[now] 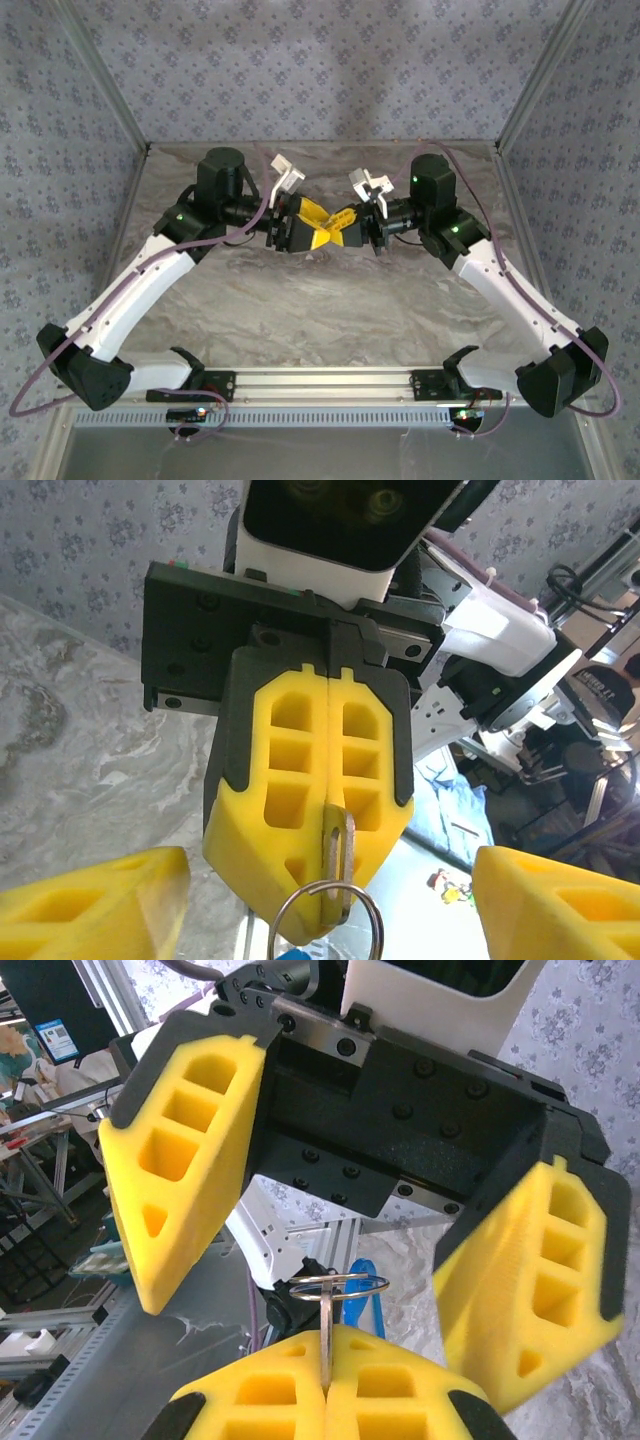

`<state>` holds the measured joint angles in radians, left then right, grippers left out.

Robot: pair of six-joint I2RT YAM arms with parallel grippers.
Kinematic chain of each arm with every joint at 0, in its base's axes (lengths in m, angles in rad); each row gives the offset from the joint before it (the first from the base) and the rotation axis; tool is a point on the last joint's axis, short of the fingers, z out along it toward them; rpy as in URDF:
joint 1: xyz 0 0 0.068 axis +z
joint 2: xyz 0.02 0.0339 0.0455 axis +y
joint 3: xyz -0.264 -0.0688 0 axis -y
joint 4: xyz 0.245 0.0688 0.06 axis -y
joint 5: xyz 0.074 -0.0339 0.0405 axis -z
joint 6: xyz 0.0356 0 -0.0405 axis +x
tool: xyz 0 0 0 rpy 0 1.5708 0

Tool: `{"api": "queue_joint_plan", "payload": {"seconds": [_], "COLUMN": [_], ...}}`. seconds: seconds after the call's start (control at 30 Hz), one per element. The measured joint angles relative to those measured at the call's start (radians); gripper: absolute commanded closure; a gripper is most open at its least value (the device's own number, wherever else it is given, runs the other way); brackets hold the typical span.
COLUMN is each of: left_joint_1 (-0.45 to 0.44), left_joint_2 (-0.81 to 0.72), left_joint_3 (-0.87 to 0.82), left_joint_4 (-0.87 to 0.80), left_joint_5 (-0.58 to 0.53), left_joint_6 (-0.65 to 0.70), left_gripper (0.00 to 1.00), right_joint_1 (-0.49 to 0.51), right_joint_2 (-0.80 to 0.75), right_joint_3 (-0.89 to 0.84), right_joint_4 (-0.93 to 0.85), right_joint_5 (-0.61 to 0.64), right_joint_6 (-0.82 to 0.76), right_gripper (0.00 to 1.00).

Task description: Remove the keys from the keyring

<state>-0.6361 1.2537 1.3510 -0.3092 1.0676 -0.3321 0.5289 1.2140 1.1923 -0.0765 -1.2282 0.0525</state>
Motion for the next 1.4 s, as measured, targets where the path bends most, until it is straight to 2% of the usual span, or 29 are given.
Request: {"api": "queue_joint_plan", "payload": {"seconds": [0.23, 0.5, 1.0, 1.27, 1.4], "left_joint_1": [0.000, 0.001, 0.021, 0.053, 0.058], "left_joint_2": [0.011, 0.013, -0.011, -0.089, -0.111], "left_joint_3": [0.010, 0.010, 0.000, -0.106, -0.171], "left_joint_4": [-0.010, -0.012, 0.022, 0.159, 0.278], "left_joint_5": [-0.002, -0.009, -0.027, -0.069, -0.070], "left_joint_6": [0.016, 0.026, -0.010, -0.095, -0.183], "left_gripper": [0.49, 0.62, 1.00, 1.00, 1.00], "right_joint_1": [0.000, 0.000, -0.003, 0.007, 0.071], "right_joint_2": [0.001, 0.001, -0.022, -0.063, -0.113], "right_joint_3": [0.009, 0.011, 0.004, -0.071, -0.097], "right_joint_4": [-0.011, -0.021, -0.014, 0.033, 0.065], "right_joint_5": [0.000, -0.003, 0.043, 0.125, 0.235], "right_joint_6": [0.000, -0.008, -0.014, -0.008, -0.026], "right_gripper": [1.00, 1.00, 1.00, 1.00, 1.00]}}
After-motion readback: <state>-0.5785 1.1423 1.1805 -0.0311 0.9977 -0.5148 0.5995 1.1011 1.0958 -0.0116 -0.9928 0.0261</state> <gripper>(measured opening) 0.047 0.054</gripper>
